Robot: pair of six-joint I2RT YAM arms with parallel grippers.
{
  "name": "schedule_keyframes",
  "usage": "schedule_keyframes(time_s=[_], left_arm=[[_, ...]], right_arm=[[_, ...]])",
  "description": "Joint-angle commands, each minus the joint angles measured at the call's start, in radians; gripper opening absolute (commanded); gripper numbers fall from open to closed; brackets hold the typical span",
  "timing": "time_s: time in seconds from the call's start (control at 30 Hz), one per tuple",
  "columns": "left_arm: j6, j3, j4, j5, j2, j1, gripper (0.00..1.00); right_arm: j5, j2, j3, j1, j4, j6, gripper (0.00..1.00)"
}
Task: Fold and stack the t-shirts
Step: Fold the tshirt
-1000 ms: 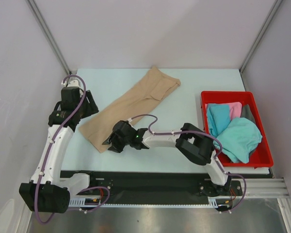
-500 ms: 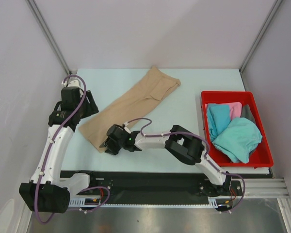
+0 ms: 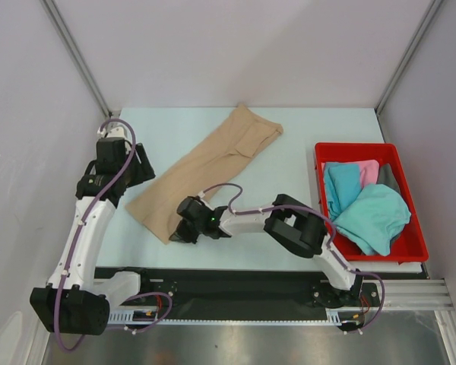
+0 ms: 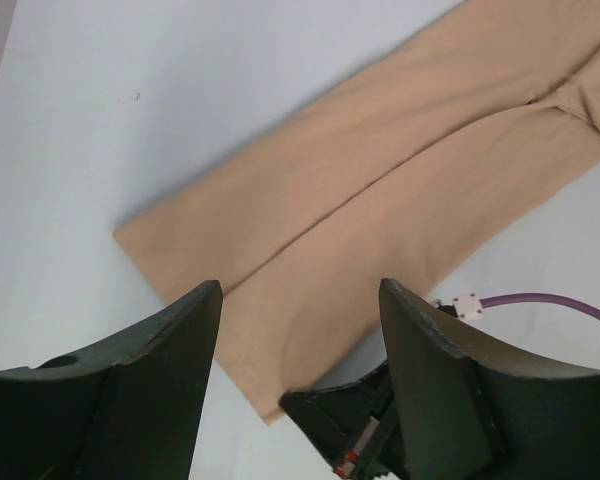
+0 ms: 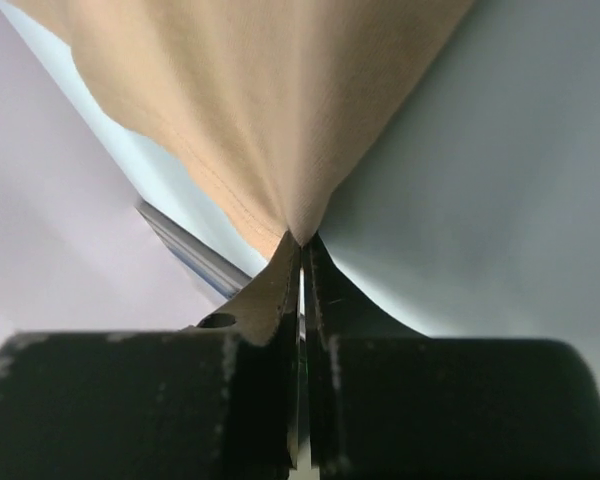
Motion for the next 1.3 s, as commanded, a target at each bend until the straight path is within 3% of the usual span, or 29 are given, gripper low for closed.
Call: schedule_keyframes(time_s=[0.0, 0.13, 0.3, 0.5, 0.57, 0.67, 0.7, 0.73, 0.8, 0.9, 0.97, 1.07, 1.27], left_arm=[[0.020, -0.020, -0.022, 0.036, -0.028, -0.006, 0.70], [0.005, -0.049, -0.049, 0.089, -0.027, -0.006, 0.70], [-0.039, -0.118, -0.062, 0.200, -0.052, -0.025, 0.70], [-0.098, -0.193, -0.054, 0.224, -0.051, -0.156, 0.71], [-0.127, -0.217, -0.023, 0.232, -0.055, -0.205, 0.71], [-0.141, -0.236, 0.046, 0.273, -0.055, -0.247, 0.72], [-0.138, -0.233, 0.064, 0.278, -0.034, -0.253, 0.72], [-0.126, -0.225, 0.086, 0.274, -0.020, -0.262, 0.72], [-0.109, -0.184, 0.110, 0.257, 0.043, -0.265, 0.73], [-0.075, -0.112, 0.161, 0.195, 0.112, -0.265, 0.73], [-0.053, -0.054, 0.184, 0.162, 0.173, -0.265, 0.73], [-0.044, -0.032, 0.228, 0.169, 0.207, -0.265, 0.72], [-0.049, -0.096, 0.245, 0.207, 0.164, -0.265, 0.70]], right_arm=[[-0.068, -0.140, -0.191, -0.022, -0.042, -0.185, 0.00], [-0.150, -0.309, -0.480, -0.048, 0.063, -0.315, 0.00], [-0.117, -0.561, -0.765, -0.042, 0.042, -0.453, 0.00], [-0.053, -0.934, -0.999, -0.026, -0.167, -0.523, 0.00], [-0.023, -1.051, -1.003, -0.026, -0.241, -0.581, 0.06], [0.003, -1.138, -0.958, -0.077, -0.395, -0.647, 0.30], [0.000, -1.176, -0.938, -0.100, -0.456, -0.668, 0.45], [0.012, -1.187, -0.909, -0.164, -0.487, -0.684, 0.53], [0.026, -1.192, -0.824, -0.234, -0.515, -0.759, 0.67], [0.055, -1.132, -0.720, -0.400, -0.438, -0.883, 0.81], [0.009, -1.010, -0.646, -0.550, -0.388, -0.929, 0.82], [0.003, -0.798, -0.465, -0.673, -0.288, -1.015, 0.83], [-0.094, -0.378, -0.049, -0.802, -0.228, -1.095, 0.80]])
